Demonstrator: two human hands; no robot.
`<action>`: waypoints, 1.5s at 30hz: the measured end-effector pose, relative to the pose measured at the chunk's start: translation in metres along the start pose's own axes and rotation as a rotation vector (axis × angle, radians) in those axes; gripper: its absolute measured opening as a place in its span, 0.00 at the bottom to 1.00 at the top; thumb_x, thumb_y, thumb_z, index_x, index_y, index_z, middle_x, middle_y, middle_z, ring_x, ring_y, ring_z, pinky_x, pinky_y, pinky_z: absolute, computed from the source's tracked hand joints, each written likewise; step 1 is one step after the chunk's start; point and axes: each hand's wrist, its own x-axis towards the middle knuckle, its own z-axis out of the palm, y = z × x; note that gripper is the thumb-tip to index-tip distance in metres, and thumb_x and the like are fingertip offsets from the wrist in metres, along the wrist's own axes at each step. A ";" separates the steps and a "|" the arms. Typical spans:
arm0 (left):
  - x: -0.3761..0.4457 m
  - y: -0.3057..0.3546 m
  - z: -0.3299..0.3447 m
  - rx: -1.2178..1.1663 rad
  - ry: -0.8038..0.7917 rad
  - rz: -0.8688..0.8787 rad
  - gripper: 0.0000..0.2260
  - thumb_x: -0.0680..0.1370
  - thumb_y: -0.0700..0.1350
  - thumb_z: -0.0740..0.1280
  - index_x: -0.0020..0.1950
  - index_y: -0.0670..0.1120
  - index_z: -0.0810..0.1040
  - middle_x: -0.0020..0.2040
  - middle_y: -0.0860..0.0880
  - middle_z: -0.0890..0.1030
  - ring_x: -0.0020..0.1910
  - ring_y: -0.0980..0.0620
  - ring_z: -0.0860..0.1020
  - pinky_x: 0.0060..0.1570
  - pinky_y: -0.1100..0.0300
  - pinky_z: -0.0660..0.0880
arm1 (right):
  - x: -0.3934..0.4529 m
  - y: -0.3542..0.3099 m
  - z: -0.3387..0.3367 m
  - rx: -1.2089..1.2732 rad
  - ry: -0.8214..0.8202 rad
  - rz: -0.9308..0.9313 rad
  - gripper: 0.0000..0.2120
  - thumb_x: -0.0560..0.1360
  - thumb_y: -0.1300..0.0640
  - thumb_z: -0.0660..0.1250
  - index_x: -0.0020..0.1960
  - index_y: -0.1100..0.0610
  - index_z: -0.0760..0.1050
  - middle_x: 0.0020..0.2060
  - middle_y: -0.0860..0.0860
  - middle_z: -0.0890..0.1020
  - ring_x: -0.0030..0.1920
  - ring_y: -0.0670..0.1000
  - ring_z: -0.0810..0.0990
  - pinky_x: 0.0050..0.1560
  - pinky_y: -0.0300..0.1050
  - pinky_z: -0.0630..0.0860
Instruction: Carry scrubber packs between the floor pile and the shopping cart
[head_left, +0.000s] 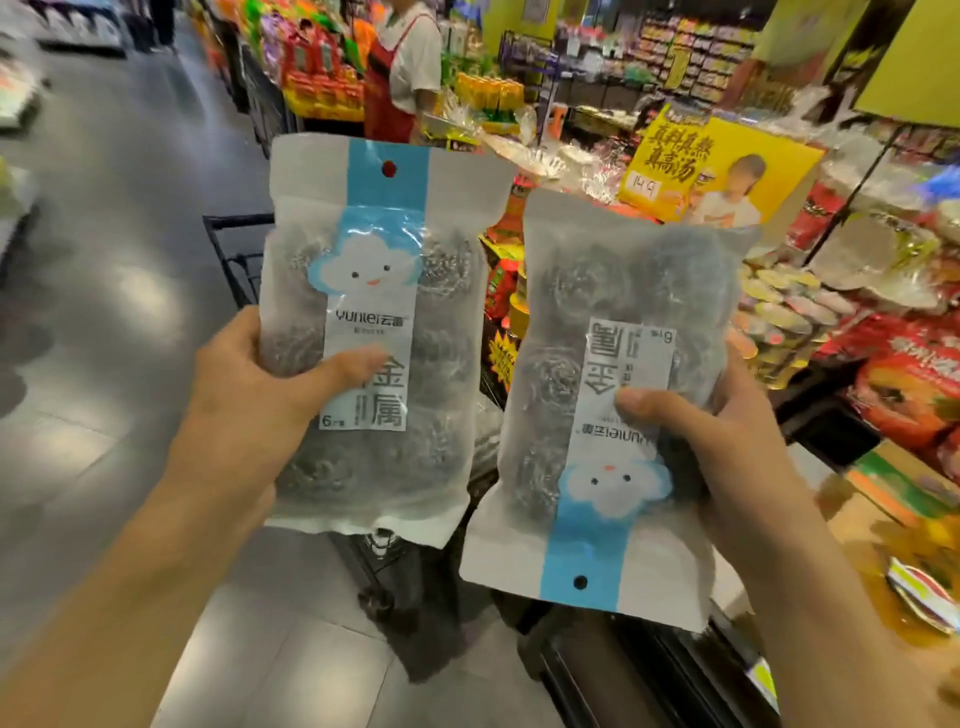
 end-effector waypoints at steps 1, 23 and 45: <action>0.016 -0.001 -0.003 0.002 0.014 0.001 0.32 0.56 0.53 0.80 0.58 0.48 0.81 0.49 0.52 0.88 0.46 0.50 0.88 0.50 0.50 0.82 | 0.016 0.002 0.011 -0.003 -0.007 -0.005 0.30 0.65 0.65 0.75 0.66 0.57 0.73 0.51 0.56 0.87 0.47 0.58 0.88 0.41 0.51 0.84; 0.285 -0.100 0.044 0.098 0.485 -0.168 0.21 0.67 0.44 0.80 0.59 0.47 0.80 0.47 0.54 0.88 0.46 0.52 0.88 0.37 0.59 0.83 | 0.405 0.132 0.143 -0.009 -0.413 0.182 0.28 0.70 0.70 0.74 0.67 0.57 0.72 0.53 0.53 0.87 0.51 0.55 0.87 0.47 0.52 0.85; 0.404 -0.287 -0.005 0.053 0.657 -0.385 0.23 0.62 0.45 0.78 0.57 0.48 0.81 0.45 0.55 0.88 0.42 0.54 0.88 0.35 0.63 0.82 | 0.649 0.463 0.298 -0.776 -0.699 0.381 0.29 0.63 0.44 0.76 0.60 0.56 0.75 0.49 0.54 0.83 0.48 0.57 0.84 0.41 0.46 0.79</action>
